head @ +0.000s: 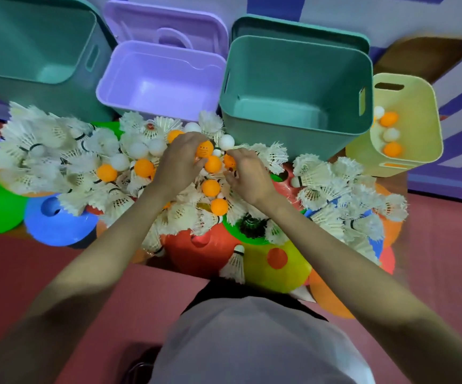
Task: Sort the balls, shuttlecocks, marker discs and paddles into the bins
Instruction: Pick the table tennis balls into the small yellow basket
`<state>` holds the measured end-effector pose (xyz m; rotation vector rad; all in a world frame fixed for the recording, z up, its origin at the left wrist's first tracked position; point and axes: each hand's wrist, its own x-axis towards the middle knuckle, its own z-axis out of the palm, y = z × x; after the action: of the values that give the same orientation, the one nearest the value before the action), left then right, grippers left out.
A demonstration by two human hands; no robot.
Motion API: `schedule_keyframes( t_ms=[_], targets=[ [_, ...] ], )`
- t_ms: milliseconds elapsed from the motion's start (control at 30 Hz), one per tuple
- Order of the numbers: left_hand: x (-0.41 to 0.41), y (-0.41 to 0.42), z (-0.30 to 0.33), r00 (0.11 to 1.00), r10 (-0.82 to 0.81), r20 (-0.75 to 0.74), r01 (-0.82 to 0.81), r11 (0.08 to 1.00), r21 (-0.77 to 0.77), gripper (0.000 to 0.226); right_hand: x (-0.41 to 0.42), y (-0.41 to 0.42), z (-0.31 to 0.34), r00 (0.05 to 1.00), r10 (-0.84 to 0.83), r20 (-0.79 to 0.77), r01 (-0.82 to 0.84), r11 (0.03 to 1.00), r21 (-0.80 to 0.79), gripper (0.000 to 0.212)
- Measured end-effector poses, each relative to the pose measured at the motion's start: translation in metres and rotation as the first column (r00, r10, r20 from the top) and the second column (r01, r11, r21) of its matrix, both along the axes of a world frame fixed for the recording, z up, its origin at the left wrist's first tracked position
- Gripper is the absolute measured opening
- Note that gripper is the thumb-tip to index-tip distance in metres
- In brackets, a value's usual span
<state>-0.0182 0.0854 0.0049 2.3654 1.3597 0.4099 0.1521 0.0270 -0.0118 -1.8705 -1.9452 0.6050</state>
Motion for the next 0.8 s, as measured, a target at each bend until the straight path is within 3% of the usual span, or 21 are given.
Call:
schedule_keyframes(
  t_ms=[233,467,633,800],
  targets=[
    [-0.002,0.009,-0.011,0.998,-0.046,0.036,0.047,0.999,-0.002,0.042,-0.017,0.017,-0.013,1.000,-0.003,0.031,0.004,0.999,-0.050,0.032],
    [-0.012,0.007,-0.004,0.990,0.066,0.123,-0.072,0.996,0.043,0.036,-0.022,0.023,-0.017,0.999,0.004,0.032,-0.002,0.998,-0.064,0.036],
    [-0.007,-0.003,0.006,0.977,0.105,0.186,-0.115,0.992,0.045,0.036,-0.006,0.012,-0.009,0.994,-0.030,-0.108,0.033,0.999,0.027,0.035],
    [0.031,-0.019,0.013,0.966,0.050,0.255,-0.058,0.998,0.024,0.038,0.051,-0.024,0.009,0.965,-0.157,-0.208,0.199,0.960,0.199,0.032]
  ],
)
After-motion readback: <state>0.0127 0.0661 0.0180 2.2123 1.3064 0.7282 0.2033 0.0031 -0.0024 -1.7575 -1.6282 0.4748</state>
